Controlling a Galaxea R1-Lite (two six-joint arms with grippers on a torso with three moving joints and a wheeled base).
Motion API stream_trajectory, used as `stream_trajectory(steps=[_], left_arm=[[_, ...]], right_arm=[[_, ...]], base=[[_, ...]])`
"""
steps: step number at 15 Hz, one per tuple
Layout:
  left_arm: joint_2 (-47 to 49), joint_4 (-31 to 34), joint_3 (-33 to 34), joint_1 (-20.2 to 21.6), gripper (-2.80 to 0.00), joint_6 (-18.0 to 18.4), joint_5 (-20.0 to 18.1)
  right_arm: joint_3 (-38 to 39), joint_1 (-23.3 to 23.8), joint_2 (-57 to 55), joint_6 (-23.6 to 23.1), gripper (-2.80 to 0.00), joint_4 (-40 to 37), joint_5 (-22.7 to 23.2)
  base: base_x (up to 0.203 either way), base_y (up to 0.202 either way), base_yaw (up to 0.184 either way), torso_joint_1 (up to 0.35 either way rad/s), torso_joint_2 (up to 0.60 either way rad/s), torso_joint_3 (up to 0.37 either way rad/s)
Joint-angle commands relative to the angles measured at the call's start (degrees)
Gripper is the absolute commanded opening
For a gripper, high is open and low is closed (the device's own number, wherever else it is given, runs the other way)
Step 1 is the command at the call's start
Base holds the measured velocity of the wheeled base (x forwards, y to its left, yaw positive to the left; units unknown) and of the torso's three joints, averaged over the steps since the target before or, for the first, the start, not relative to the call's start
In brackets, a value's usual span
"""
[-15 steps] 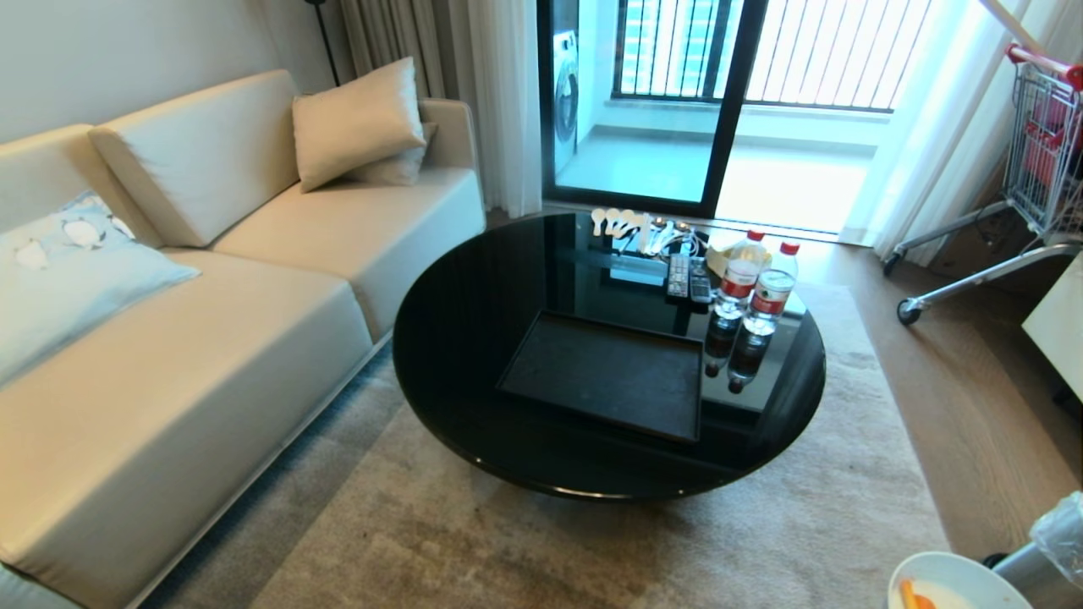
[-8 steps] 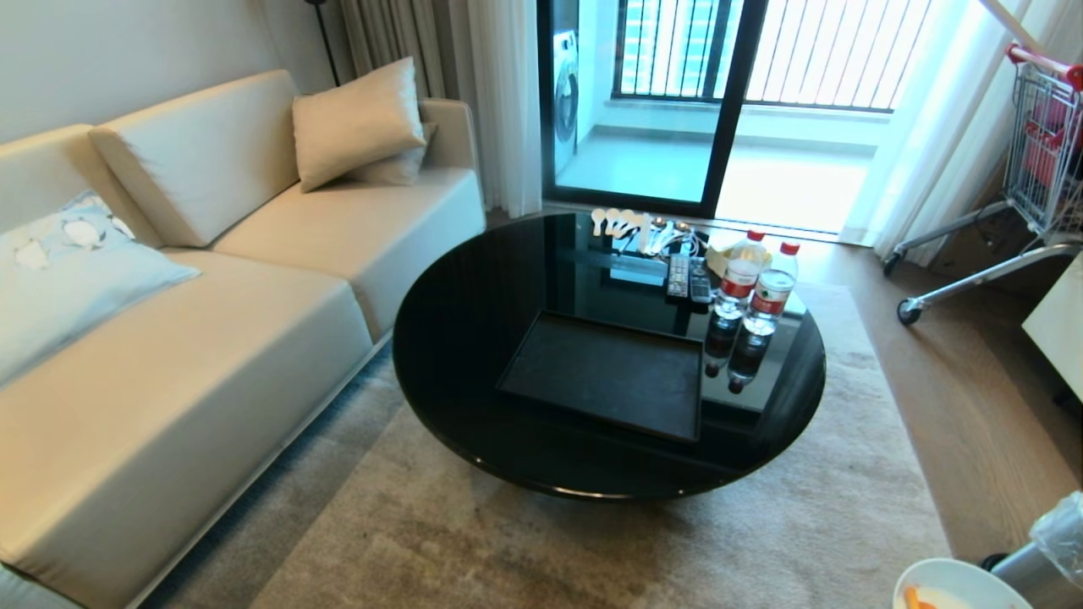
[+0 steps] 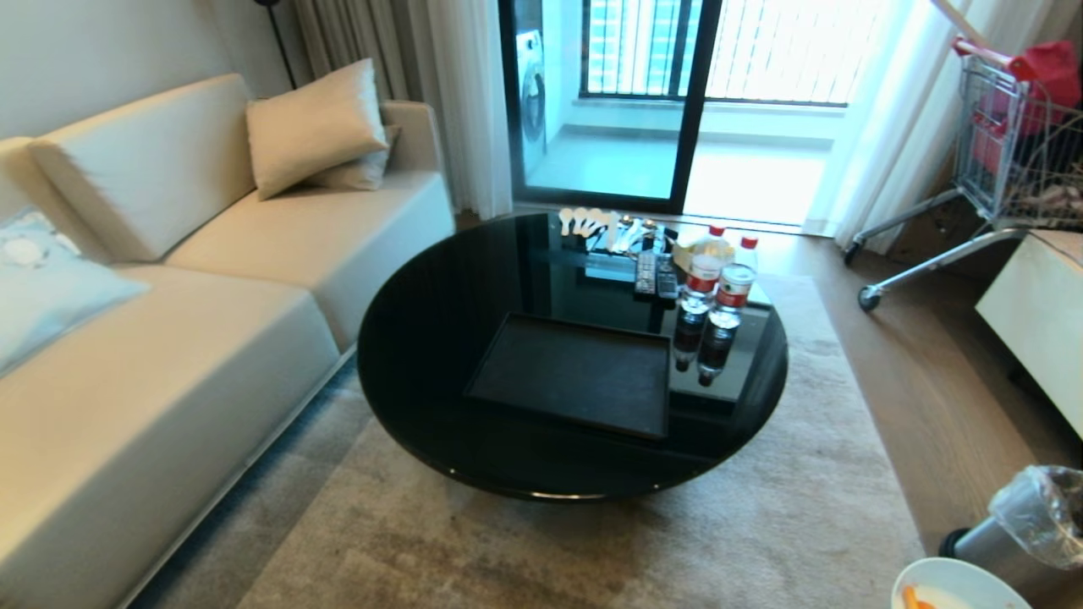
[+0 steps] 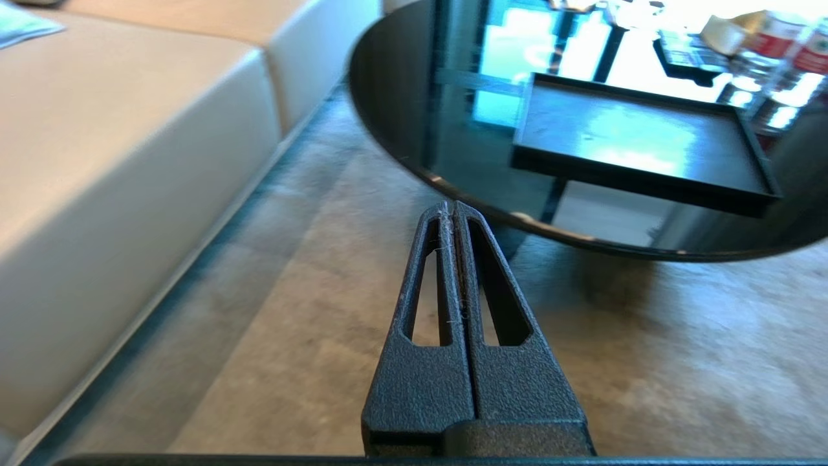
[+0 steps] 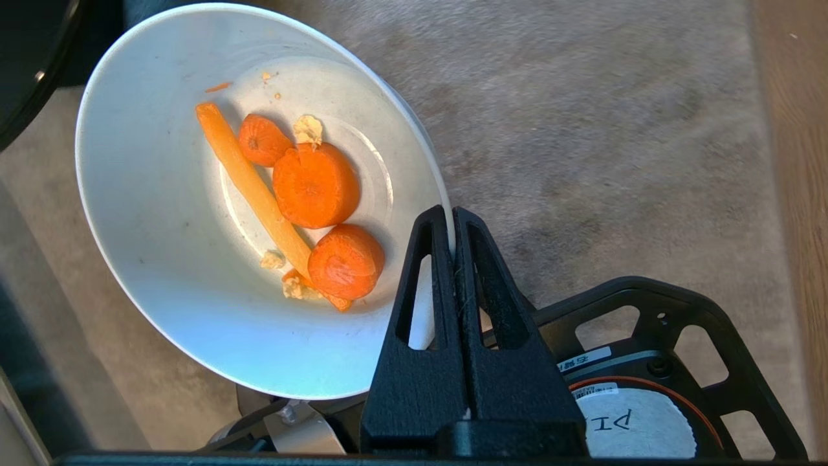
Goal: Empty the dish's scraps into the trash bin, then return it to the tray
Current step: Move the bowl over the trash can
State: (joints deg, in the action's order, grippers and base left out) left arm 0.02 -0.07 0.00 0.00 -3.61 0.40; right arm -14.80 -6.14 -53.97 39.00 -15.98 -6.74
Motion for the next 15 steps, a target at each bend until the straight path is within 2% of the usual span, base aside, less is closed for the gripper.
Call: stream_trajectory(steps=[1, 15], left_arm=[[0.0, 0.0, 0.0, 0.0, -2.8, -0.1, 0.0], [0.0, 0.0, 0.0, 0.0, -2.8, 0.0, 0.0]], right_arm=[[0.0, 0.0, -0.1, 0.2, -2.8, -0.1, 0.0], [0.4, 0.0, 0.3, 0.1, -2.8, -0.3, -0.2]], base=[[0.003, 0.01, -0.168, 0.002, 0.01, 0.002], [0.0, 0.011, -0.167, 0.003, 0.0, 0.003]])
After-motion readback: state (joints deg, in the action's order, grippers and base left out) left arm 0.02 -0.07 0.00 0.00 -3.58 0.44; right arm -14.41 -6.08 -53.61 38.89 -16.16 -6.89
